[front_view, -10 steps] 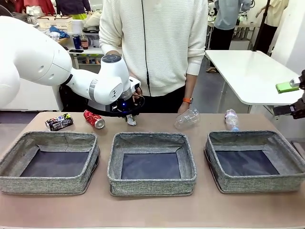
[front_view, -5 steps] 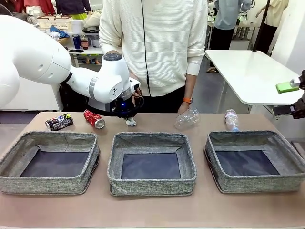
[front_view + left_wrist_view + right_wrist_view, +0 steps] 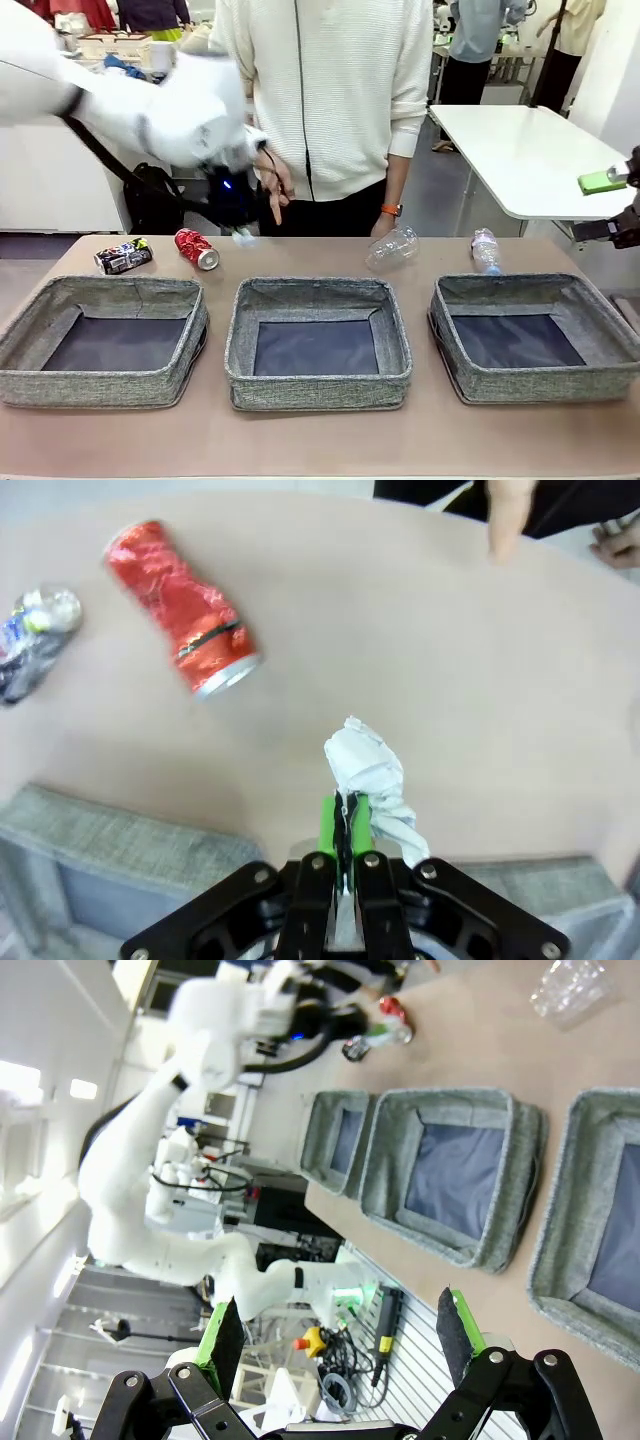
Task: Sort the waste into the appropriate baskets.
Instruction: Pick up the waste item pointed out by the person.
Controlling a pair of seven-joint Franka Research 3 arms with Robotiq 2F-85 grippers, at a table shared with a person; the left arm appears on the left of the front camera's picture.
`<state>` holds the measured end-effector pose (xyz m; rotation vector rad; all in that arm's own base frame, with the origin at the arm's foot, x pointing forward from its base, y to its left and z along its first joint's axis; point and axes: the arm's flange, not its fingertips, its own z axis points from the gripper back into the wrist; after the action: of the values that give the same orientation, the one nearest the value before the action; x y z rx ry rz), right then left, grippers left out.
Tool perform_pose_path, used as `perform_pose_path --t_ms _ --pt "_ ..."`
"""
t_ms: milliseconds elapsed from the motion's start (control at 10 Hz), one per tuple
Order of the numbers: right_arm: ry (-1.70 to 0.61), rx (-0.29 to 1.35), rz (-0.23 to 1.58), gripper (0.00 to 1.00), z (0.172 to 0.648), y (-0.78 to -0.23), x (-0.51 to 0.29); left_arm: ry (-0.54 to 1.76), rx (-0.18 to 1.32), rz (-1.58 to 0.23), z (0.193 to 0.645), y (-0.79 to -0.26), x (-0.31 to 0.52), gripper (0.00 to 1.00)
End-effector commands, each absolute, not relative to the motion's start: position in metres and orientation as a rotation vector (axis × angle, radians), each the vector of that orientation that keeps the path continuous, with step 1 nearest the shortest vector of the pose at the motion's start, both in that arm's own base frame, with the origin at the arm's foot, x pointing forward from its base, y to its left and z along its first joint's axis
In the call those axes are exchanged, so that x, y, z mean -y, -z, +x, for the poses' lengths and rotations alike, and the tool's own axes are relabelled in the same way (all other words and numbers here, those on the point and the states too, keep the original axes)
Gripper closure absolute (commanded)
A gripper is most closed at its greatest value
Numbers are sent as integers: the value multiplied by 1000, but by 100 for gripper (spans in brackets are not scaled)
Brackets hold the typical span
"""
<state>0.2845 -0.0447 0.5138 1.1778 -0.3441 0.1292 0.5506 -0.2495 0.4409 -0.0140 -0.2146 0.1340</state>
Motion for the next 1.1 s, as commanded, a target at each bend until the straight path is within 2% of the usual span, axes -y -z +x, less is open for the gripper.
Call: perform_pose_path --t_ms 0,100,300,400,500,600,900,1000 --pt "-154 368 1196 0 287 -515 45 -115 344 -104 478 -512 219 100" --pt "-154 368 1196 0 287 -515 45 -31 329 -214 449 -543 215 100" --pt "-154 368 1196 0 287 -515 45 -81 244 -96 390 -585 217 100" --pt "-154 368 1196 0 287 -515 45 22 191 -136 360 -599 217 100" --pt "-154 368 1196 0 287 -515 45 69 223 -131 344 -599 214 100" --pt "-154 368 1196 0 287 -515 45 -50 264 -128 373 -601 227 100" --pt "-154 368 1196 0 287 -515 45 -50 264 -128 373 -601 227 100" --pt "-154 368 1196 0 287 -515 45 -36 253 -118 364 -601 222 96"
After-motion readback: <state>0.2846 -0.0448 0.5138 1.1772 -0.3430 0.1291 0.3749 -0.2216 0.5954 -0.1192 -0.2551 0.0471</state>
